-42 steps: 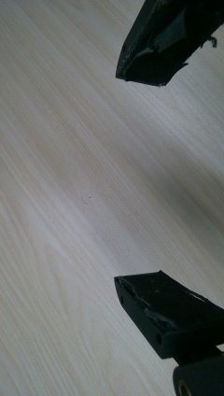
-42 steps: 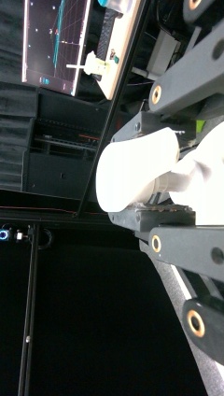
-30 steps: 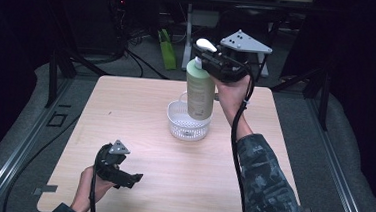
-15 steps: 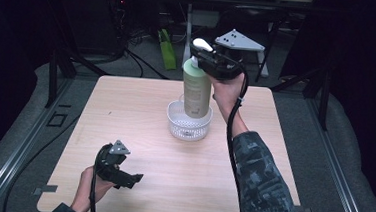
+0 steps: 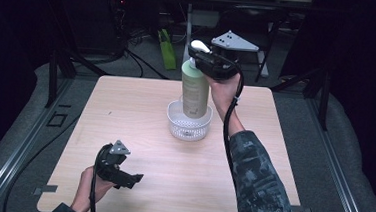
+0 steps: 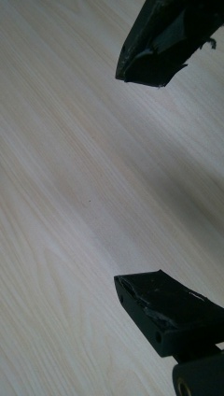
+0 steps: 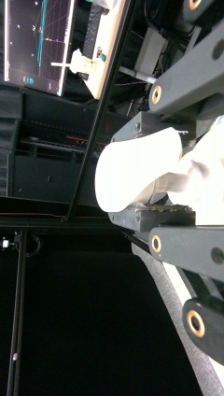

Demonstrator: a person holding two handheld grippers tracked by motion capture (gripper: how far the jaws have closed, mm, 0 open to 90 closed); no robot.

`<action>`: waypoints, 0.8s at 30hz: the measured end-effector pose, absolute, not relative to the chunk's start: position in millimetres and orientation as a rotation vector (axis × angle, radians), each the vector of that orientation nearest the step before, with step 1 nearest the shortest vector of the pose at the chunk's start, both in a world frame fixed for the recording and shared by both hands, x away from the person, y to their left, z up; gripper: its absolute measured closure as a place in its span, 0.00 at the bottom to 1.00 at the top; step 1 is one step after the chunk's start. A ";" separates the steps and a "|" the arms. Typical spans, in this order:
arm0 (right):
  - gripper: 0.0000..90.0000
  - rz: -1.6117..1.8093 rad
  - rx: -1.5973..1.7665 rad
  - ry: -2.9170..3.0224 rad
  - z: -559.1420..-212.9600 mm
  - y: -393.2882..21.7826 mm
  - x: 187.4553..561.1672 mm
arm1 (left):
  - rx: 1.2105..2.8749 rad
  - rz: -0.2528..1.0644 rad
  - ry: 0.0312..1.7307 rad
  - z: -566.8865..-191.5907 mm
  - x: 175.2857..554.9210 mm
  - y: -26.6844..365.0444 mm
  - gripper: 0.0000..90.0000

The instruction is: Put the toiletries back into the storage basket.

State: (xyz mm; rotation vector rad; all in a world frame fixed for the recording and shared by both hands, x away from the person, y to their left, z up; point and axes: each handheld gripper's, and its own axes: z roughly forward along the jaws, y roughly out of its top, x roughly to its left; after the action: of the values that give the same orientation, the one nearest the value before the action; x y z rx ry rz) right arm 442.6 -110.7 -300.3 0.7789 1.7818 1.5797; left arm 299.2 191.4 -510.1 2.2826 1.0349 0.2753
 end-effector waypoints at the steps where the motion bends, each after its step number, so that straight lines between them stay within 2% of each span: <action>1: 0.73 1.580 0.779 1.782 -300.3 -110.7 442.6 | 2.282 0.275 1.036 -510.0 299.1 191.4 0.03; 24: 0.73 1.551 0.837 1.815 -325.2 -99.1 456.4 | 2.283 0.274 1.032 -510.0 298.9 191.5 0.04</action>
State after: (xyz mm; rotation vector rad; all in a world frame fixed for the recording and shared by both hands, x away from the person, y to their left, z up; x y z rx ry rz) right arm 456.4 -99.1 -325.2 0.8370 1.8150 1.5510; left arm 298.9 191.5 -510.0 2.2829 1.0320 0.2735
